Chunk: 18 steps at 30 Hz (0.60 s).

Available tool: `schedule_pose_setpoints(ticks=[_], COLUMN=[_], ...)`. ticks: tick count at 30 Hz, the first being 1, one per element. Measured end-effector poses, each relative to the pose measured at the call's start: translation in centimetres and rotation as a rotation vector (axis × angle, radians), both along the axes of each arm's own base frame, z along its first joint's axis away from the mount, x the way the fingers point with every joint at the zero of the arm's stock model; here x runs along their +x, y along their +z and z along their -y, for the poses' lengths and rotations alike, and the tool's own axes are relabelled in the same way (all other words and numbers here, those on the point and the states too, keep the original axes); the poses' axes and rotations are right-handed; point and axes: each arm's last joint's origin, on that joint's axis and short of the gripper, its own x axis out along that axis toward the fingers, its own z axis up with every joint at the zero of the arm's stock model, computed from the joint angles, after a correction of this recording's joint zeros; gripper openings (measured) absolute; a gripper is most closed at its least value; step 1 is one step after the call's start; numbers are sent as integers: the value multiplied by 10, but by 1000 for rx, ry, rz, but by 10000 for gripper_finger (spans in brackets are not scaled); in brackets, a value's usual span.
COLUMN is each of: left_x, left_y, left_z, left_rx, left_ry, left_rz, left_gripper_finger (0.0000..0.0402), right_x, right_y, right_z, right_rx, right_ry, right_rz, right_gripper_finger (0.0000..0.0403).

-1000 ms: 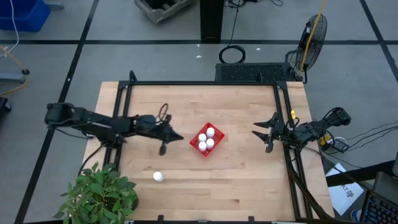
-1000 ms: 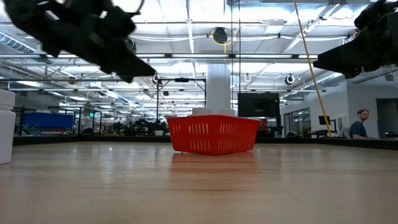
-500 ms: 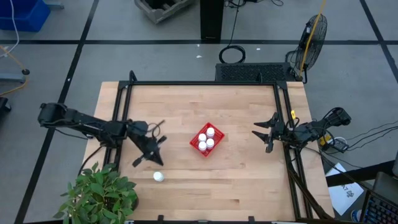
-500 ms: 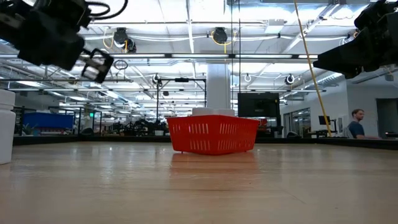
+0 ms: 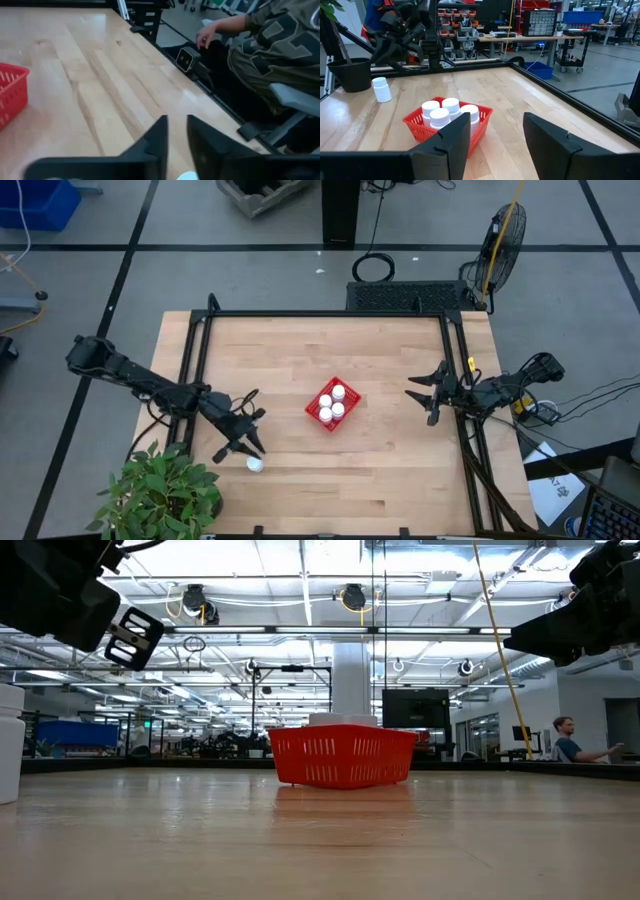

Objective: Pick and place pill bottles into a basket
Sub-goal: Put the white medicine bottle into the red bin

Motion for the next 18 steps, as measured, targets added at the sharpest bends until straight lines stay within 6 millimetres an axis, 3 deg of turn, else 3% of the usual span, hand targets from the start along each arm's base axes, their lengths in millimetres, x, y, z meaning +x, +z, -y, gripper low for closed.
schedule_pose_setpoints(ticks=[11, 14, 18], left_x=[-10, -14, -18], left_y=[-3, -8, -11], left_z=[22, 26, 31], left_rx=[77, 139, 190], left_ry=[0, 16, 75], left_rz=[4, -25, -36], left_gripper_finger=[291, 329, 349], right_x=[0, 0, 0], right_y=[0, 0, 0], right_z=[0, 0, 0], right_rx=[0, 0, 0], right_ry=[0, 0, 0], right_rz=[0, 0, 0], right_gripper_finger=[177, 178, 175])
